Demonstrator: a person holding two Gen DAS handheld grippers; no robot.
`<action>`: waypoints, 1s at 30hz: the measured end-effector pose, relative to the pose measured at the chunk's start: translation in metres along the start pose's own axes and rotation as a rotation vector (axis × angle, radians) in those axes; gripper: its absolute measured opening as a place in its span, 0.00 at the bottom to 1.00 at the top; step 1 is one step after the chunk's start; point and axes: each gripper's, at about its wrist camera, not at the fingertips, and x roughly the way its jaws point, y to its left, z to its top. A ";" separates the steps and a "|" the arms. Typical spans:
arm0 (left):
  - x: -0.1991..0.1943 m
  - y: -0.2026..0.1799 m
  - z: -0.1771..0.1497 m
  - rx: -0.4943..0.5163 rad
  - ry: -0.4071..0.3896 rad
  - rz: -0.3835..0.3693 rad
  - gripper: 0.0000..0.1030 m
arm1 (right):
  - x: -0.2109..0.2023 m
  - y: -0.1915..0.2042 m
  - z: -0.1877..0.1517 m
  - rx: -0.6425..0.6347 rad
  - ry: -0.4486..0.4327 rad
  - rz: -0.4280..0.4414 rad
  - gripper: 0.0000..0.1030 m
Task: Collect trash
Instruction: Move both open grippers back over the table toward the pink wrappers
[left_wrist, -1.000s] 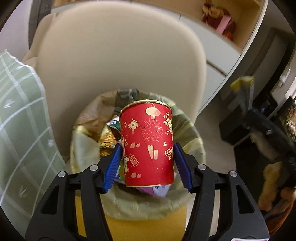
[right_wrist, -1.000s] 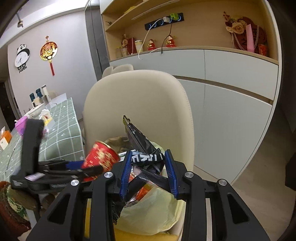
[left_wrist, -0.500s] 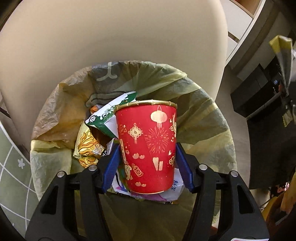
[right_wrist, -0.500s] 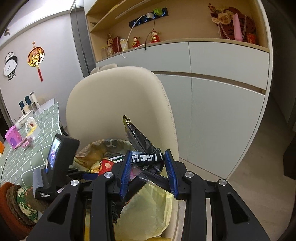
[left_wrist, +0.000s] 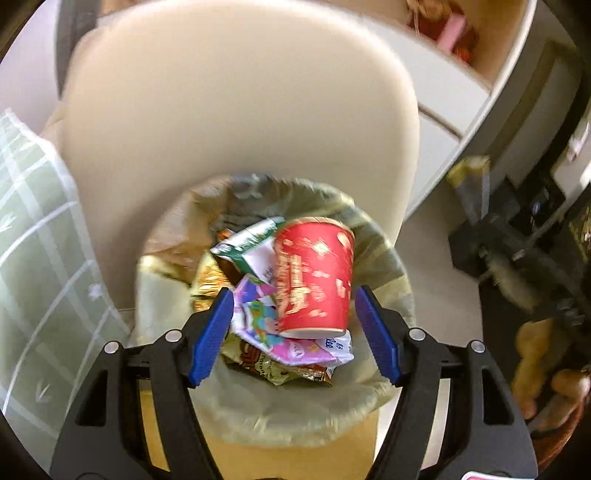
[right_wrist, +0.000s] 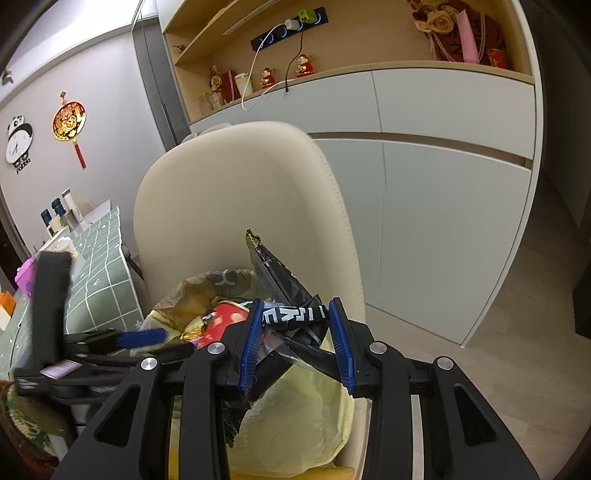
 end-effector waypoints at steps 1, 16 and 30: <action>-0.012 0.004 -0.004 -0.014 -0.026 0.007 0.63 | 0.001 0.003 -0.001 -0.002 0.003 0.008 0.34; -0.130 0.055 -0.064 -0.135 -0.175 0.086 0.63 | 0.058 0.093 -0.007 -0.146 0.062 0.113 0.34; -0.206 0.091 -0.091 -0.117 -0.189 0.191 0.63 | 0.059 0.119 -0.016 -0.267 0.088 0.145 0.48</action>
